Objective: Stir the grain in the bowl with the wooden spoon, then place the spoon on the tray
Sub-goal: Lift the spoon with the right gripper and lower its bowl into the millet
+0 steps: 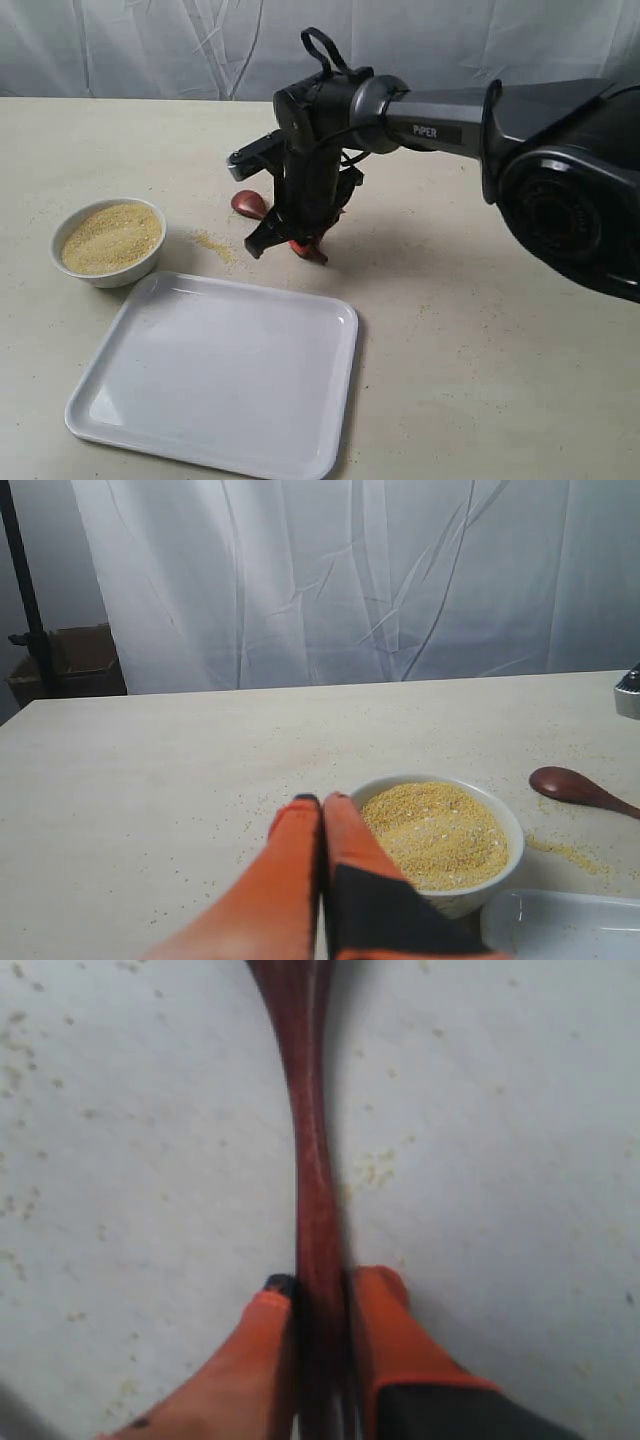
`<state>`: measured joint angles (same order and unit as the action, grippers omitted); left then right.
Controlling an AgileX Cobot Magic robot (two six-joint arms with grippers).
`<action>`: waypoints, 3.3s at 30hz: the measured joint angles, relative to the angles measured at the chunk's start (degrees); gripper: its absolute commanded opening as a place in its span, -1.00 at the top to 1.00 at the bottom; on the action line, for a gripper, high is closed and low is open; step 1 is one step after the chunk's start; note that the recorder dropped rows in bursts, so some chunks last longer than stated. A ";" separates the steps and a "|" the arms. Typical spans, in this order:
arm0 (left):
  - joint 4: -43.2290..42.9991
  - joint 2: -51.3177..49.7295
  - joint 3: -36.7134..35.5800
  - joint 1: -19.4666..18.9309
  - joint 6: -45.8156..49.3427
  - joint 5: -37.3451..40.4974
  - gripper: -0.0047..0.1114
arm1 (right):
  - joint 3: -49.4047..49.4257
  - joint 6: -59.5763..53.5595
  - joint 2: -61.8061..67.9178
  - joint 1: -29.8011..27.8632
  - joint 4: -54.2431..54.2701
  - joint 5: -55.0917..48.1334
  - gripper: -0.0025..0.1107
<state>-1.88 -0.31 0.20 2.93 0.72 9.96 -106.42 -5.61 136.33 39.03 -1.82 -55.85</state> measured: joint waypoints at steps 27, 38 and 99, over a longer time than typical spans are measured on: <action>0.00 0.00 0.00 0.00 0.00 0.00 0.92 | 0.36 -23.63 -13.34 0.66 40.58 -8.38 0.93; 0.00 0.00 0.00 0.00 0.00 0.00 0.92 | 0.36 -26.38 -5.75 1.15 50.45 -1.22 0.93; 0.00 0.00 0.00 0.00 0.00 0.00 0.92 | -12.88 -13.65 -4.12 11.09 6.40 3.32 0.33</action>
<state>-1.88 -0.31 0.20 2.93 0.72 9.96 -119.31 -19.26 132.21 50.12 4.59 -52.53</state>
